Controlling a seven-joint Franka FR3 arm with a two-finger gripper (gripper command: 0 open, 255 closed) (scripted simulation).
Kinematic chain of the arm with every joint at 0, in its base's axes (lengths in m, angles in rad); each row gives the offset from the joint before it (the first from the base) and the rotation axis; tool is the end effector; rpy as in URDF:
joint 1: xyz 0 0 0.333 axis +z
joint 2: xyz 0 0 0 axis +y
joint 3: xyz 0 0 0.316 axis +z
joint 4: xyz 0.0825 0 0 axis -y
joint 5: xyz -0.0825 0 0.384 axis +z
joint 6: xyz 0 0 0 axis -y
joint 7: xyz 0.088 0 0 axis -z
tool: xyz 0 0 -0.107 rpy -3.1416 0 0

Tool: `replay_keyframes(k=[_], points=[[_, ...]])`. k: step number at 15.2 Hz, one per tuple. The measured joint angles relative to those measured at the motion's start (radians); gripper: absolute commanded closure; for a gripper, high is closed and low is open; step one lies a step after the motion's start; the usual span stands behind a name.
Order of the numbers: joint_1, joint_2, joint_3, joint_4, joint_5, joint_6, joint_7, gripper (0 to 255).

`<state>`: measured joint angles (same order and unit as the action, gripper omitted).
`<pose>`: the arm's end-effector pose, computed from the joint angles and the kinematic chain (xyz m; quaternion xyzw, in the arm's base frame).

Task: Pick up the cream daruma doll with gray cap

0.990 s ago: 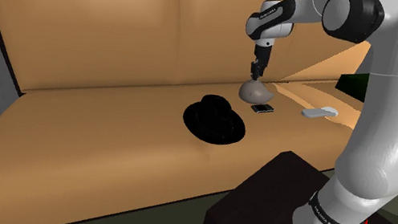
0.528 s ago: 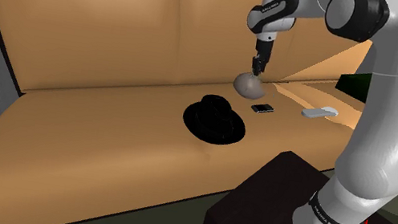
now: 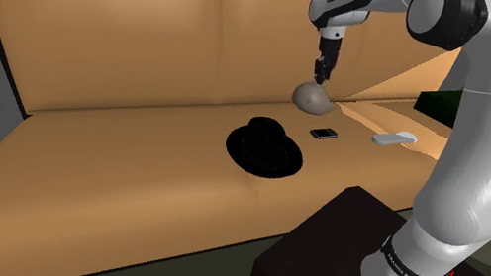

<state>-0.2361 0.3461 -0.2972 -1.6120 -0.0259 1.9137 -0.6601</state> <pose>0.5721 -0.3158 0.4317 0.9951 0.0753 -0.0471 0.0429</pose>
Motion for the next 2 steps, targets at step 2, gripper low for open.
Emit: replay_keyframes(k=[2], points=[[0.000,-0.001,0.000,0.020,0.000,-0.021,-0.001,255]])
